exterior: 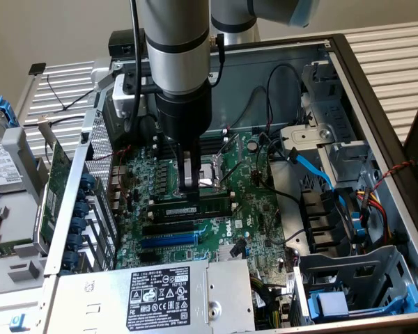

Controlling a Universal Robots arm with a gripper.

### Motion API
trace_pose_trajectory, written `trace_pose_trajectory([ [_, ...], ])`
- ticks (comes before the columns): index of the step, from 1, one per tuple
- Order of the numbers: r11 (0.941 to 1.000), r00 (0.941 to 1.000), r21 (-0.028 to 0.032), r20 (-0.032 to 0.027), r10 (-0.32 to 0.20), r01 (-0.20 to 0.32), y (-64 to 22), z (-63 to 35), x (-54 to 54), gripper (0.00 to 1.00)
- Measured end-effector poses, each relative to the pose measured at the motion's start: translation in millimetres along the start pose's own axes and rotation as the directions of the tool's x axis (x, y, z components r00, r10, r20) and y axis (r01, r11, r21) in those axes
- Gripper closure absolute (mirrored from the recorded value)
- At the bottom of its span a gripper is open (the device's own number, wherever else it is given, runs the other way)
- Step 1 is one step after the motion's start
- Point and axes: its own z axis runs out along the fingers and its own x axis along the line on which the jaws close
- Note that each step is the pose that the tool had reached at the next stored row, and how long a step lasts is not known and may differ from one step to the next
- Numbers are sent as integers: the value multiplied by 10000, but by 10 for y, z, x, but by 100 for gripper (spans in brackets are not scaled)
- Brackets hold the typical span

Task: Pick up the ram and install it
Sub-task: 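Press down the ram until it locks into place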

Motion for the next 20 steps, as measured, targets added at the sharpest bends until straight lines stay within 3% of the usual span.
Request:
trace_pose_trajectory([
  [20,10000,10000,22,2,0,0,22,42,-33,90],
])
